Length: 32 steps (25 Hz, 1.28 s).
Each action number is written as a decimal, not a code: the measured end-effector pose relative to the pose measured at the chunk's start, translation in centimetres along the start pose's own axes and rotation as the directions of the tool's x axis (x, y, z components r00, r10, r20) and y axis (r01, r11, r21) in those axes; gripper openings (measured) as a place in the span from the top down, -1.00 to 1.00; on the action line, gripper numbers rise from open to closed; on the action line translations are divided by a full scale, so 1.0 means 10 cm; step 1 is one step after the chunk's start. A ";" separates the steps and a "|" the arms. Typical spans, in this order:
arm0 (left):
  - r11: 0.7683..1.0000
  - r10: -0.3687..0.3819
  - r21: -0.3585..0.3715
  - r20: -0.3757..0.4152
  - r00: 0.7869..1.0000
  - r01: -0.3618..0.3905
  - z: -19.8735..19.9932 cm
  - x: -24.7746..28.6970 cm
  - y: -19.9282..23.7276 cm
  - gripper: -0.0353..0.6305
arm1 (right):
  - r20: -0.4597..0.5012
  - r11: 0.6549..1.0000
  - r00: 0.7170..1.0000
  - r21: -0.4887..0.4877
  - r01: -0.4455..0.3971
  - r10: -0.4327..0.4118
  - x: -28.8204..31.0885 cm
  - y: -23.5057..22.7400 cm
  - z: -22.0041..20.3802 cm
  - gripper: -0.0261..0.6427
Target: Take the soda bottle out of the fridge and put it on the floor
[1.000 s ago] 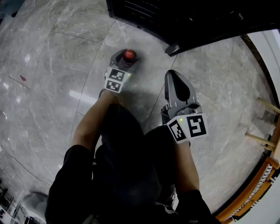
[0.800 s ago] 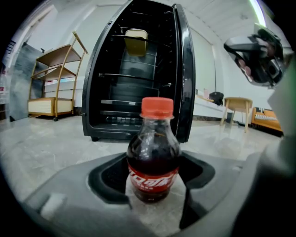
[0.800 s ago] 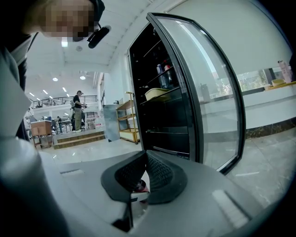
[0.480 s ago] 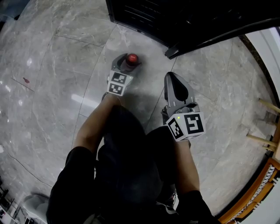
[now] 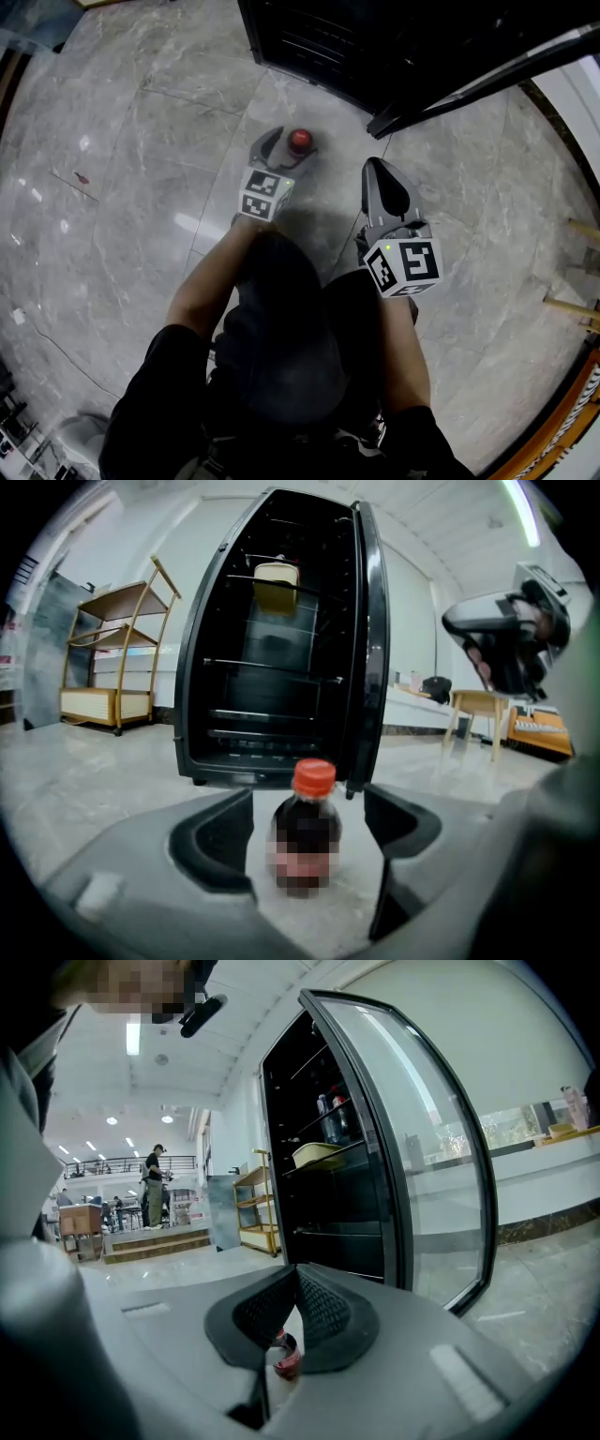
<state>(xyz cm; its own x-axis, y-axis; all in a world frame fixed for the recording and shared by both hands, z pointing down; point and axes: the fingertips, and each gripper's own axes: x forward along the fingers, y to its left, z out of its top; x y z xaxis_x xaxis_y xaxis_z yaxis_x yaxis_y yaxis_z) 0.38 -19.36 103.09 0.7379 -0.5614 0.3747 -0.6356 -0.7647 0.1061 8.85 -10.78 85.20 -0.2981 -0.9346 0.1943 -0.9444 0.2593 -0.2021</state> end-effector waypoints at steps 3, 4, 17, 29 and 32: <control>1.000 -0.010 0.004 0.020 1.000 0.010 0.20 -0.17 -0.07 -0.19 | 0.015 1.000 1.000 0.016 0.007 -0.007 0.00 0.00 0.04 0.92; 1.000 -0.010 0.003 0.031 0.999 0.010 0.27 -0.22 -0.08 -0.19 | 0.018 1.000 1.000 0.020 0.008 -0.008 0.00 -0.01 0.05 0.92; 1.000 -0.008 0.013 0.072 0.997 0.007 0.63 -0.61 -0.22 0.78 | 0.024 0.999 1.000 0.043 0.003 -0.004 -0.02 0.00 0.06 0.92; 0.999 -0.029 0.016 0.054 0.998 0.028 0.83 -0.69 -0.23 0.88 | 0.027 0.998 0.999 0.054 0.021 -0.023 0.00 -0.08 0.18 0.92; 0.999 -0.050 0.010 0.067 0.997 0.050 1.29 -0.84 -0.19 0.88 | 0.015 0.998 1.000 0.056 0.014 -0.014 0.00 -0.04 0.48 0.92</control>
<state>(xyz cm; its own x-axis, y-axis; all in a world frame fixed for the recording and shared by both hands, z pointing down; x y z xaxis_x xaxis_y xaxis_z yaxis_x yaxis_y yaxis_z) -1.64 -17.26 87.91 0.7825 -0.5420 0.3066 -0.5958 -0.7948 0.1155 9.89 -12.02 80.63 -0.2824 -0.9418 0.1825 -0.9392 0.2327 -0.2524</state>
